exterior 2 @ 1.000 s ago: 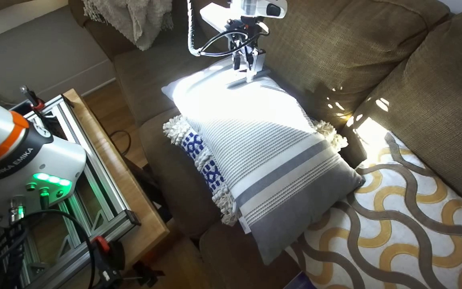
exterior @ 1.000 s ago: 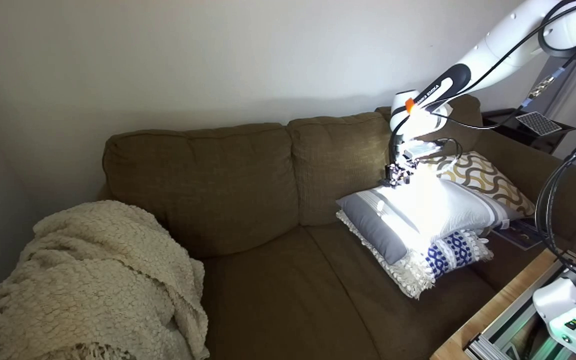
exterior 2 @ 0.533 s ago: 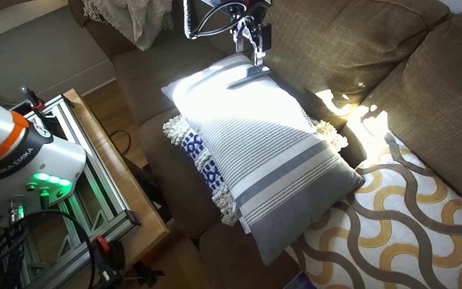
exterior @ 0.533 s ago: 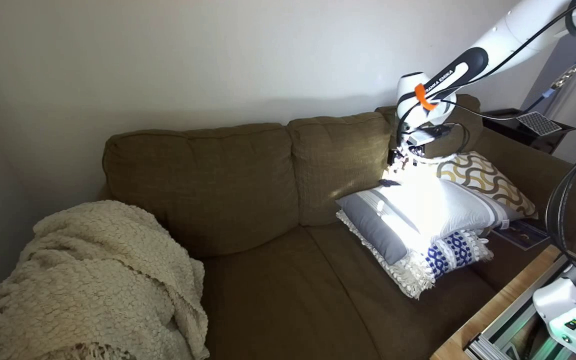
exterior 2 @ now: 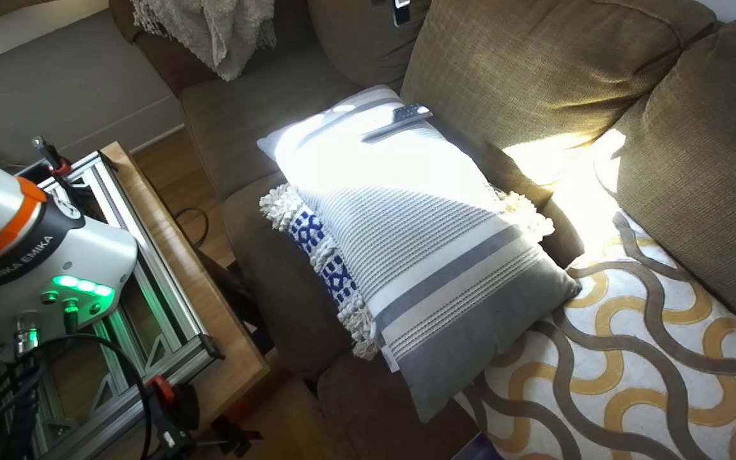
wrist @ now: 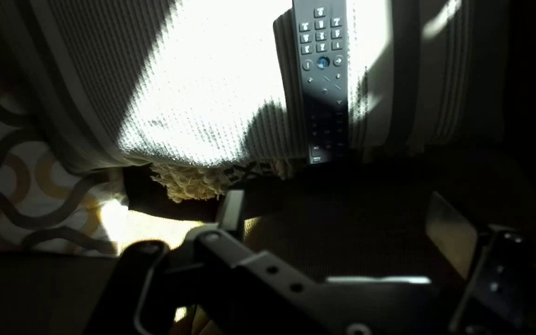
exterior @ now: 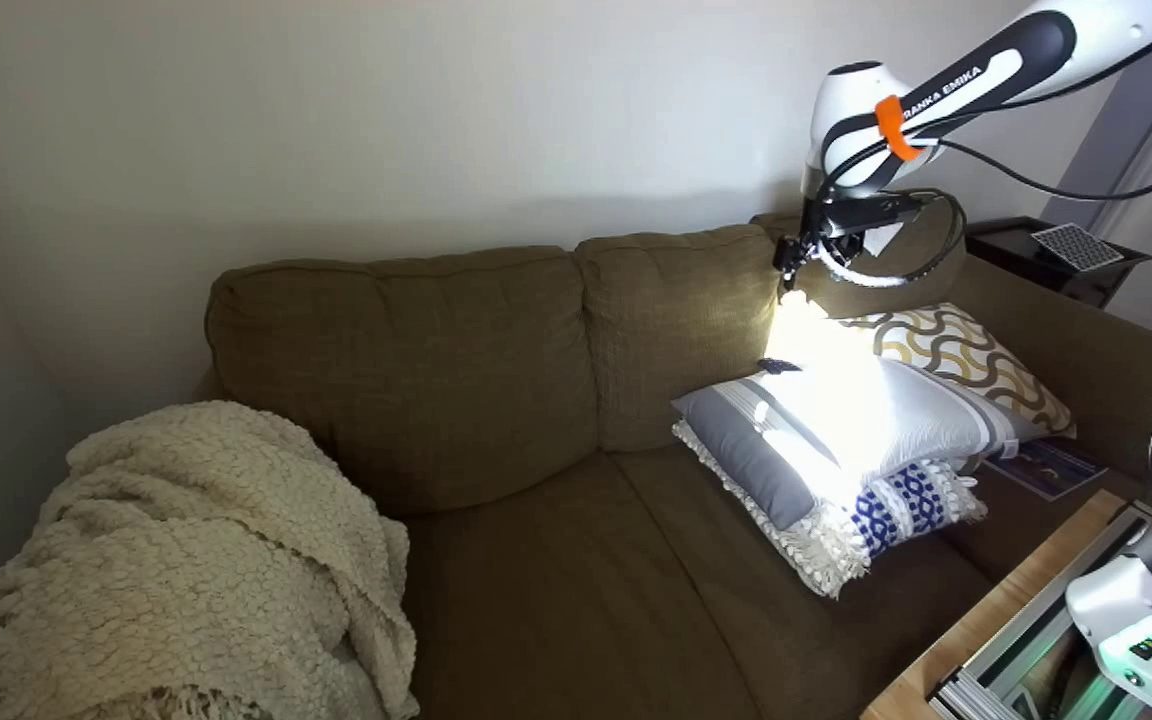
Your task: Remove the remote controller from under the striped pillow and put it on top of the pillow
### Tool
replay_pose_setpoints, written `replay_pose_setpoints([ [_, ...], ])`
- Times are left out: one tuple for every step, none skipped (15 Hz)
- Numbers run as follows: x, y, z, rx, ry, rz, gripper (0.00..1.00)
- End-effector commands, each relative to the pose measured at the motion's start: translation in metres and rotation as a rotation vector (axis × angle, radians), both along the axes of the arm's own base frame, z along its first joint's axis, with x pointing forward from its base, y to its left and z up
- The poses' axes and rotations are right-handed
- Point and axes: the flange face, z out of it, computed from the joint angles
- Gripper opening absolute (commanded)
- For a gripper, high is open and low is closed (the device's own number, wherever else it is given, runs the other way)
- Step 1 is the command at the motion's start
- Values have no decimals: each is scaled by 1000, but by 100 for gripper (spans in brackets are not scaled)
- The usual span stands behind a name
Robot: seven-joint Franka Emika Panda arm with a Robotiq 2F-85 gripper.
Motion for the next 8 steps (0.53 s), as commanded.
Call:
replay_pose_setpoints([
  [-2, 5, 10, -11, -19, -10, 100],
  [-4, 9, 16, -15, -32, -15, 100],
  [-7, 11, 19, -16, -36, -18, 100],
  [-8, 11, 19, -16, -35, -19, 100],
  [-8, 10, 18, -16, -33, -20, 100],
  [-9, 10, 17, -16, -31, -20, 100],
  [-9, 10, 17, -16, -31, -21, 100],
  [-9, 10, 17, -16, -31, -21, 100],
])
